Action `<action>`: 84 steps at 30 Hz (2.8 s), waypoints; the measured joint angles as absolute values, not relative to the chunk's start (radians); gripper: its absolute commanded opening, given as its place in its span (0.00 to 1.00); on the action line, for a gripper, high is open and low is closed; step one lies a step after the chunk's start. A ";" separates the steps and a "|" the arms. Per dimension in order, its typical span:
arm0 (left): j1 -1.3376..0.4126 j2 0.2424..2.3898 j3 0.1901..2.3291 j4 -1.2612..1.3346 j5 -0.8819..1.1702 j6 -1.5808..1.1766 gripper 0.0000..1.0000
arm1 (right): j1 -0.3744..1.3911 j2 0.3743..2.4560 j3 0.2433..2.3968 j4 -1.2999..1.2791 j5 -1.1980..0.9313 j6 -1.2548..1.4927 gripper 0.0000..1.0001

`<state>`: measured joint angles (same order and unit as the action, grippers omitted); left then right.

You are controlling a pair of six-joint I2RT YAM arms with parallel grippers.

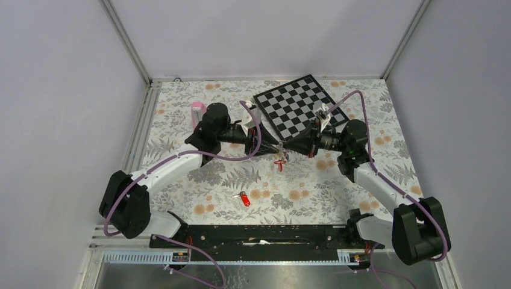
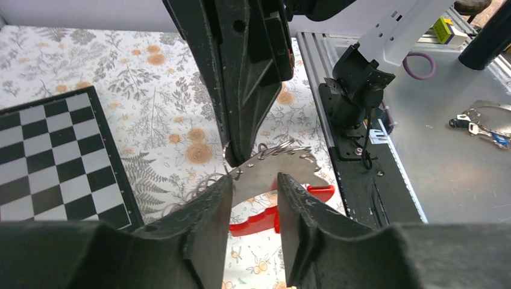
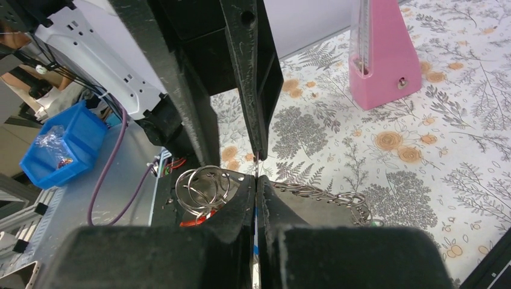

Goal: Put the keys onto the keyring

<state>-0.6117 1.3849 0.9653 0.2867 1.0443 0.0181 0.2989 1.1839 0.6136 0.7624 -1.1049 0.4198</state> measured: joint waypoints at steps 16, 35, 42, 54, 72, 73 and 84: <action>-0.603 1.445 0.959 0.388 1.090 -0.052 0.30 | 0.299 1.184 0.583 0.897 -1.144 0.497 0.00; -0.603 1.484 0.958 0.475 1.127 -0.152 0.10 | 0.299 1.184 0.571 0.895 -1.143 0.471 0.00; -0.603 1.503 0.958 0.490 1.145 -0.192 0.00 | 0.298 1.184 0.561 0.891 -1.141 0.438 0.00; -0.609 1.507 1.049 0.159 1.102 0.067 0.00 | 0.299 1.131 0.570 0.551 -1.159 0.043 0.30; -0.772 1.485 1.212 -0.500 0.768 0.610 0.00 | 0.302 1.106 0.594 0.334 -1.172 -0.142 0.37; -0.781 1.483 1.212 -0.506 0.752 0.611 0.00 | 0.305 1.106 0.594 0.342 -1.172 -0.133 0.38; -0.817 1.483 1.211 -0.488 0.660 0.572 0.00 | 0.336 1.122 0.592 0.358 -1.173 -0.115 0.35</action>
